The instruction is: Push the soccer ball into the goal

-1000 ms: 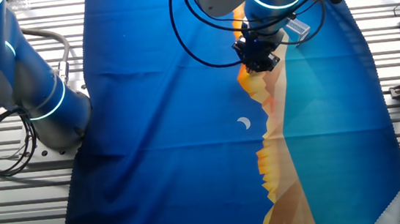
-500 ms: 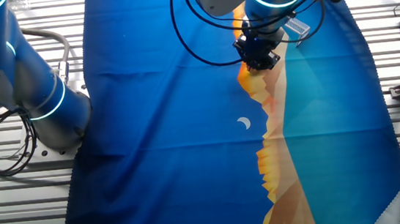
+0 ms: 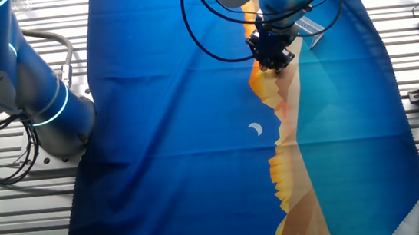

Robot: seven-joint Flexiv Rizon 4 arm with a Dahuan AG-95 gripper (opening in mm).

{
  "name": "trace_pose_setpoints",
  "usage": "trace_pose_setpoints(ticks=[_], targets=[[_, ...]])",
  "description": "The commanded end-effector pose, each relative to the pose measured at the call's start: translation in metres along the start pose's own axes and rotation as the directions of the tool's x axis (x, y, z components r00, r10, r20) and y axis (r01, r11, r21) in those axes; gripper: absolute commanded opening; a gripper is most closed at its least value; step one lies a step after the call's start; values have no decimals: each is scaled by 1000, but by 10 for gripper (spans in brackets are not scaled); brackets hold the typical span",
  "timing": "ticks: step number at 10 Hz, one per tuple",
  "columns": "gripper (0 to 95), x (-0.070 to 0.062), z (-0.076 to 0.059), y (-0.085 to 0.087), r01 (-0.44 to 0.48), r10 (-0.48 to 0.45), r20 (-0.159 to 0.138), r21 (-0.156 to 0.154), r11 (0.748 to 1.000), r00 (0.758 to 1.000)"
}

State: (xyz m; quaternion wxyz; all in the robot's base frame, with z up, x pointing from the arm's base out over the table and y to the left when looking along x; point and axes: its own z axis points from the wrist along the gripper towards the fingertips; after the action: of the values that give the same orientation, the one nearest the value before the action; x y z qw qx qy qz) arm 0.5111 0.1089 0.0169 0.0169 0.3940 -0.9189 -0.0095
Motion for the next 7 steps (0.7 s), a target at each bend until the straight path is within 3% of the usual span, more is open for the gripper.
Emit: trace_pose_setpoints(ticks=[1,7], targets=[[0,-1,1,-1,-4,4,1,2,1000,1000],[0,-1,1,-2,7,-7,1,5,1000,1000]])
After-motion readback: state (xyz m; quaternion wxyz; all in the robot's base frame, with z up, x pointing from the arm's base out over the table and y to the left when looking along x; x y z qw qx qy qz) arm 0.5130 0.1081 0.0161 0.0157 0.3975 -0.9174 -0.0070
